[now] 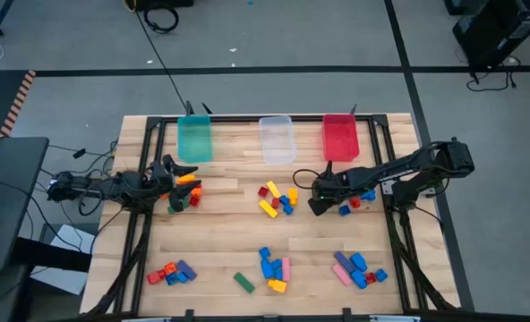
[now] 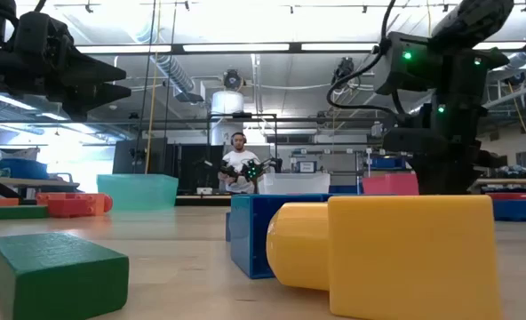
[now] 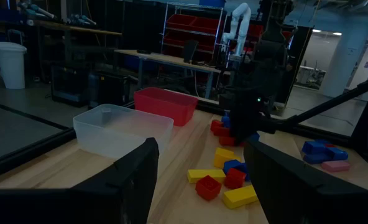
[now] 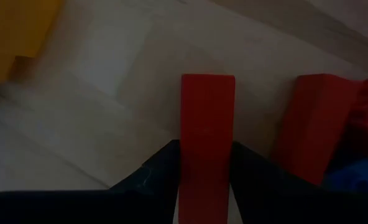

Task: Sort blocks by size
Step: Put the red block into the red bin

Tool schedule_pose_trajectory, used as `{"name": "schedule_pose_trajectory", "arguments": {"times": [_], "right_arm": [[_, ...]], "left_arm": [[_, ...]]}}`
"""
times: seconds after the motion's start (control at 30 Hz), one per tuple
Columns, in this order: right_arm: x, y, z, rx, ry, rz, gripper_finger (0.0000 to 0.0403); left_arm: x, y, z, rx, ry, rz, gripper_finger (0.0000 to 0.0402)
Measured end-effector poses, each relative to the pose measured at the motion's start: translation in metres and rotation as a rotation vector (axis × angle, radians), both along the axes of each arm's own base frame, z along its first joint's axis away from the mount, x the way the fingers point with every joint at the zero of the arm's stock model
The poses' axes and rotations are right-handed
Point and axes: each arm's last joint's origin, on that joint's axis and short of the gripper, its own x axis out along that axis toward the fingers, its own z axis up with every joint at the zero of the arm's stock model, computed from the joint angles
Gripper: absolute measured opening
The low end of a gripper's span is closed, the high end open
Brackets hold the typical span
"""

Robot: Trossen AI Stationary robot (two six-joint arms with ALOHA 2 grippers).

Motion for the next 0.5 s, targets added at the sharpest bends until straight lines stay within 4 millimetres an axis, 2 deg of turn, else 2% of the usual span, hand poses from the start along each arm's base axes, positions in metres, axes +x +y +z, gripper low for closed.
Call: {"name": "schedule_pose_trajectory", "arguments": {"times": [0.23,0.5], "right_arm": [[0.017,-0.006,0.047,-0.059,-0.152,0.062,0.0125],[0.007,-0.045,0.118,-0.178,-0.303,-0.033,0.0133]], "left_arm": [[0.000,0.000,0.000,0.000,0.000,0.000,0.0245],[0.000,0.000,0.000,0.000,0.000,0.000,0.0245]]}}
